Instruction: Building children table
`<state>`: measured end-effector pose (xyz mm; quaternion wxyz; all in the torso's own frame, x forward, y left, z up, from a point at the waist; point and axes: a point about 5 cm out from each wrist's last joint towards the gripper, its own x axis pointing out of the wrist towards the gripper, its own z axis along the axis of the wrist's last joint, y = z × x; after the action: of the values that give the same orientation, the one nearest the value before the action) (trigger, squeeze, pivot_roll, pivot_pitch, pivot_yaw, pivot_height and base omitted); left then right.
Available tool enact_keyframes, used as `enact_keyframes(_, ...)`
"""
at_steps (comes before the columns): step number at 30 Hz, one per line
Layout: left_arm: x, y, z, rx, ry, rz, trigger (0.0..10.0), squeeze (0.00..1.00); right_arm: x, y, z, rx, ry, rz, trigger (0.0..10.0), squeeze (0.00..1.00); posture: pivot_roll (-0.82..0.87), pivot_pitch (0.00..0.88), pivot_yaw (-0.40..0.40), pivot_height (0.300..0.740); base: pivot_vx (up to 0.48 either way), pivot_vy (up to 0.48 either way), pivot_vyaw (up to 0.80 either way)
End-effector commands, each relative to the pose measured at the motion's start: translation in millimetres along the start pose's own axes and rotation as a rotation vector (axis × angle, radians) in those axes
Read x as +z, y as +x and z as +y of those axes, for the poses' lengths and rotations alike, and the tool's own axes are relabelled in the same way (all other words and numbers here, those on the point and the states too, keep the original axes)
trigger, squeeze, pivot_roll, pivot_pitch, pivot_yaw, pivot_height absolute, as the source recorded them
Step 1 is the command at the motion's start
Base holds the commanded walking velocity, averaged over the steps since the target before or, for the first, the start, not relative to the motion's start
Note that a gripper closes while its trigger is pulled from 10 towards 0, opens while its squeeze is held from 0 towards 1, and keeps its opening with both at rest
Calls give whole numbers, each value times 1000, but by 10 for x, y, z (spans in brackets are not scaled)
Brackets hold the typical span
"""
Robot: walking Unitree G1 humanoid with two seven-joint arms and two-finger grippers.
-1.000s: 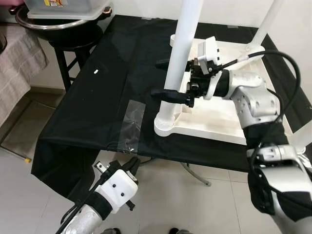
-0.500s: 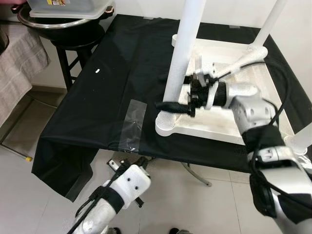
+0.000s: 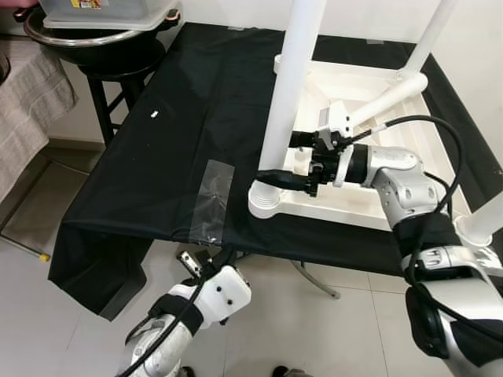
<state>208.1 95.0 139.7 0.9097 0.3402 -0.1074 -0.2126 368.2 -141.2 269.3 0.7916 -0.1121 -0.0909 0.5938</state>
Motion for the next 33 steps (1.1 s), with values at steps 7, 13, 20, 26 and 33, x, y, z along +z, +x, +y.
enact_keyframes(7,-23,-20,-40,-29,15,17,10000,0,123,-62,-54,33,-21,-22,0,0,61,205,-73,740,0,0,0)
enact_keyframes(13,-21,-7,-61,-61,-5,20,10000,0,116,-107,-61,52,-22,15,0,0,57,208,-76,740,0,0,0)
enact_keyframes(20,9,67,-85,-69,4,22,10000,0,-89,-157,14,5,21,64,0,0,53,221,-84,740,0,0,0)
enact_keyframes(26,-10,68,-92,-83,14,42,10000,0,-241,-193,2,-192,27,113,0,0,49,226,-86,740,0,0,0)
enact_keyframes(33,-29,47,-82,-103,23,50,10000,0,-398,-74,94,-666,49,113,0,0,28,226,-88,740,0,0,0)
